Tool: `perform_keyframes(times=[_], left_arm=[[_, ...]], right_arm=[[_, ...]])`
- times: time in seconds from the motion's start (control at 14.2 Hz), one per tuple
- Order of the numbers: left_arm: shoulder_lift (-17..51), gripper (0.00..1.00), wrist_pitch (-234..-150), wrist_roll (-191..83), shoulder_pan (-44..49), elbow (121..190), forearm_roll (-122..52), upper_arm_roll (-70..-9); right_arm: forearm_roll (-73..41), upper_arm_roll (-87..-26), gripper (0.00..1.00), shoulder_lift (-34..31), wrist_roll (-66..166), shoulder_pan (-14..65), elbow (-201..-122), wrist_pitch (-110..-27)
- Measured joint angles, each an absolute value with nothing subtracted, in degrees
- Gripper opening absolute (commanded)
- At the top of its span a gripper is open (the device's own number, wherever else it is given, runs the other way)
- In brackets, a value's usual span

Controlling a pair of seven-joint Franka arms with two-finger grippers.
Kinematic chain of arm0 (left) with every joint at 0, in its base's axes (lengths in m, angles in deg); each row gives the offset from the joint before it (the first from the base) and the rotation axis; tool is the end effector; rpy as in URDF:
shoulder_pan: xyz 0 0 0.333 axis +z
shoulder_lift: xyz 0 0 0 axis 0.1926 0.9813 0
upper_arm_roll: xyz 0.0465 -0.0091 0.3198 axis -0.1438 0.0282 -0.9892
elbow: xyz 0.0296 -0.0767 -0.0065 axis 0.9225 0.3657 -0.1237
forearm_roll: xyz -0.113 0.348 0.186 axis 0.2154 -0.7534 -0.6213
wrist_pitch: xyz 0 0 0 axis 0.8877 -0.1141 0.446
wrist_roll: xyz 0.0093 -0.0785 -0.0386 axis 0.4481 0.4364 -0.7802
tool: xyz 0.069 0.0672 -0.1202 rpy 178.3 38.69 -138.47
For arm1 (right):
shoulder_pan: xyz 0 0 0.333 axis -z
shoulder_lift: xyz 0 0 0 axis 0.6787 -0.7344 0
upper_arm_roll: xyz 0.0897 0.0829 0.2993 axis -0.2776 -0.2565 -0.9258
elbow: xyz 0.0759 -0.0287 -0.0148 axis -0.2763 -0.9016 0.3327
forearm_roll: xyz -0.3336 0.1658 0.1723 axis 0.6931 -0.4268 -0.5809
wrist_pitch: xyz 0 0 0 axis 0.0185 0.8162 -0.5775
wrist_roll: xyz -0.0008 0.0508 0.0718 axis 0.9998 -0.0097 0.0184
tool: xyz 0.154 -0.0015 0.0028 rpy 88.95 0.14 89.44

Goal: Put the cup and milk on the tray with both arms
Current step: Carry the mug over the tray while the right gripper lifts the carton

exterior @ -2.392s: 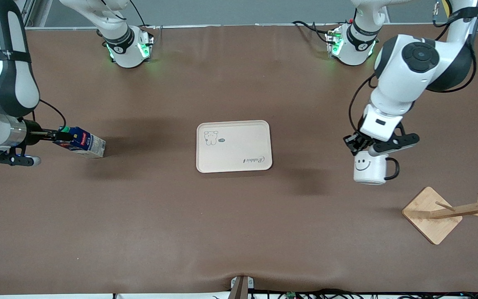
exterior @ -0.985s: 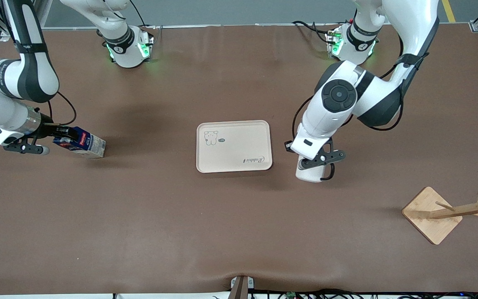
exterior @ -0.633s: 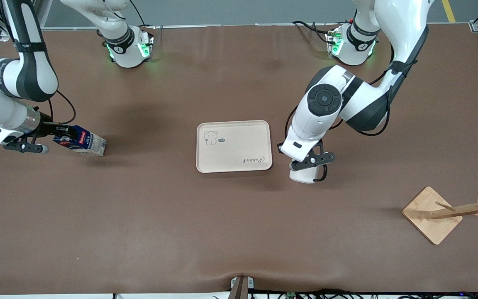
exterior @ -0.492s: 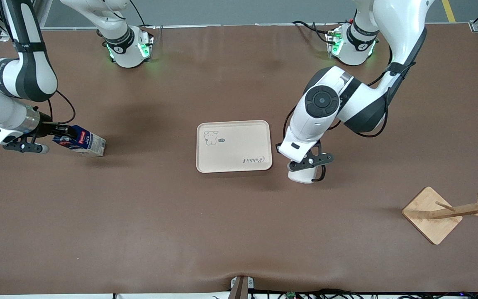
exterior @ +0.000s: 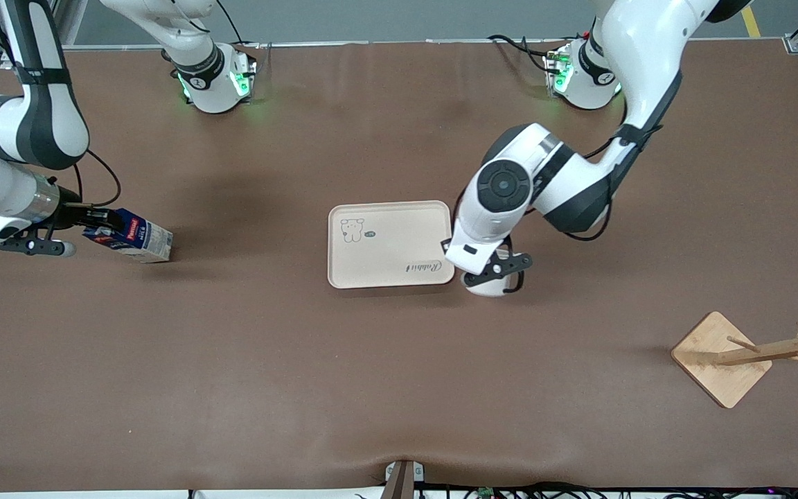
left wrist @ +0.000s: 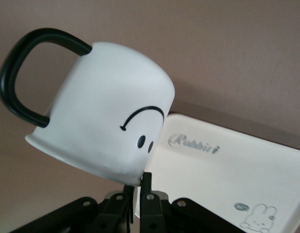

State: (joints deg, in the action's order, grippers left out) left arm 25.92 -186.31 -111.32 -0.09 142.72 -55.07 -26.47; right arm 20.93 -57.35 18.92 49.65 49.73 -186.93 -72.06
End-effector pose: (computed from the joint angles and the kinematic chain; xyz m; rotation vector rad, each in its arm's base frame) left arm 0.5618 -0.4195 0.2935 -3.0802 -0.5588 0.2362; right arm 0.5244 -0.1046 0.3078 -3.1094 0.1679 0.2310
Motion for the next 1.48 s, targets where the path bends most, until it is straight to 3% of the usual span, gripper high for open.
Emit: perform_keyframes(times=[0.77, 1.48], left_arm=[[32.70, 0.00, -183.80, -117.23, -5.60, 140.80, -32.73, -26.64], [36.26, 0.00, -178.46, -120.78, -5.65, 140.12, -31.06, -26.73]], right_arm=[[20.85, -58.47, 0.00, 17.61, 49.69, 47.96, -174.26, -58.29], [20.31, -58.93, 0.00, 15.93, 59.42, 33.34, -167.69, -54.41]])
